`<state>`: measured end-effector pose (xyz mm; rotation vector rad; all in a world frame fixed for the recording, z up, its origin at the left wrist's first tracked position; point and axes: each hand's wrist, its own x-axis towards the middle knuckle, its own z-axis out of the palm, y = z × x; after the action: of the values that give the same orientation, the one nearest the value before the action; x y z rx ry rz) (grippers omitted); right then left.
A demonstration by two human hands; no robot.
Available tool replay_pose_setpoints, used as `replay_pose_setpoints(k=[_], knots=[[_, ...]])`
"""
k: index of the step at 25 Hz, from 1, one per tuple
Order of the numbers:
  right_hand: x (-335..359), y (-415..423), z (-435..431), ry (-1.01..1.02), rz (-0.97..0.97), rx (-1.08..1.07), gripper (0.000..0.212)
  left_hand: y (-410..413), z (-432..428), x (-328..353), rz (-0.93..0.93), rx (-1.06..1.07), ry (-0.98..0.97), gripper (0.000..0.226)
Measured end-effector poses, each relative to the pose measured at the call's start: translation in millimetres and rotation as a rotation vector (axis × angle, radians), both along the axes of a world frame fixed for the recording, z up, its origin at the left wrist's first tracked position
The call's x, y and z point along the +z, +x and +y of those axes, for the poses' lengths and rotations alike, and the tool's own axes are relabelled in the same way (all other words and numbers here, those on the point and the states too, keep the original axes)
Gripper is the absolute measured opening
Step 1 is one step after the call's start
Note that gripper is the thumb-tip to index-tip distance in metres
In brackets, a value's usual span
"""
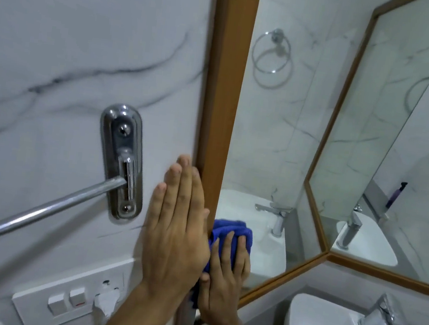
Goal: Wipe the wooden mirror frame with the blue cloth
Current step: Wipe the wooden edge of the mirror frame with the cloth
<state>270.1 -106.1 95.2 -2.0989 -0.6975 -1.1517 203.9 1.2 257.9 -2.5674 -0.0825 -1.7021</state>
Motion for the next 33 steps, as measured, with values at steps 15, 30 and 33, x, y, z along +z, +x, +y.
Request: replay_pose_setpoints(k=[15,30,33], knots=[[454,22,17,0.224,-0.313,0.120,0.060,8,11,342,-0.269,-0.019,0.075,0.062],[535,28,27,0.341,-0.388,0.118,0.061,32,37,354,-0.359,0.039,0.232,0.064],[534,47,-5,0.296,-0.402,0.127,0.055,33,38,354,-0.355,0.008,0.223,0.066]])
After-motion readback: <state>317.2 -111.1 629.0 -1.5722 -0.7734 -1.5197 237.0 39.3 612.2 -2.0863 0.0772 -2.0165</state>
